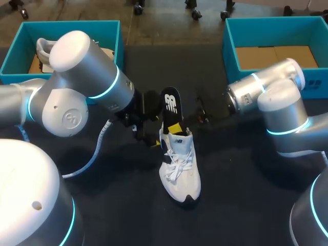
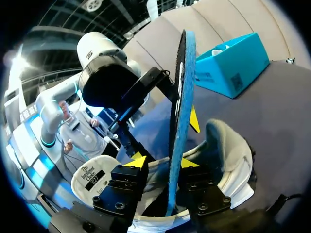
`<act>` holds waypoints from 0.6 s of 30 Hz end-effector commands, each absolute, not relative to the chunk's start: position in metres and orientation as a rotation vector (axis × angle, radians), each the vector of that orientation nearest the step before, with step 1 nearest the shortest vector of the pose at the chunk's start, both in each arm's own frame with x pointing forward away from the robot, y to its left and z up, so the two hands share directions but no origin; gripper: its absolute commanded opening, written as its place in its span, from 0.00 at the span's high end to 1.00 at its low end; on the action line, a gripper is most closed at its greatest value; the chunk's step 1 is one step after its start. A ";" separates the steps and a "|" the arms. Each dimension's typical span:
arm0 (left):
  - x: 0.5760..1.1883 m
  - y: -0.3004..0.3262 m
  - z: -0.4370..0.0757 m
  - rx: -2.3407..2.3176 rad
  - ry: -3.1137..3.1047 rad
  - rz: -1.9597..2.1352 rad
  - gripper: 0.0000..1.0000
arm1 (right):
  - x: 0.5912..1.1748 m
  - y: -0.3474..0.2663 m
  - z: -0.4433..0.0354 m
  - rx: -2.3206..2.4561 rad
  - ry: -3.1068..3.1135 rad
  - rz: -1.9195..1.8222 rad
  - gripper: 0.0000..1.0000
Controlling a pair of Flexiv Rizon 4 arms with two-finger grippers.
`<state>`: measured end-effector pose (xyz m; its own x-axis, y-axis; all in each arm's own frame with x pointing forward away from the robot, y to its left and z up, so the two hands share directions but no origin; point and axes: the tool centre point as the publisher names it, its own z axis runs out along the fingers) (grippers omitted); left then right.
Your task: Take the shoe out of the shoebox, open the shoe tongue, remove and reinsert the insole, then place the shoe into the shoebox
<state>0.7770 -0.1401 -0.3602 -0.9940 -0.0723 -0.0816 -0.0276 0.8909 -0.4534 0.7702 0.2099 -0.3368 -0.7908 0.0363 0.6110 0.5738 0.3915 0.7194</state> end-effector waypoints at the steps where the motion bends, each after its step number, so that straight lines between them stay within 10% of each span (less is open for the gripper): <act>1: 0.777 -0.141 -0.360 -0.079 2.960 -0.703 0.00 | 0.775 0.212 -0.333 -0.513 -2.153 -1.408 0.60; 8: 0.777 -0.141 -0.360 -0.079 2.960 -0.703 0.00 | 0.782 0.209 -0.332 -0.499 -2.154 -1.419 0.69; 11: 0.777 -0.141 -0.360 -0.079 2.960 -0.703 0.00 | 0.782 0.209 -0.335 -0.492 -2.147 -1.415 1.00; 18: 0.777 -0.141 -0.360 -0.079 2.960 -0.703 0.00 | 0.774 0.208 -0.342 -0.491 -2.107 -1.396 1.00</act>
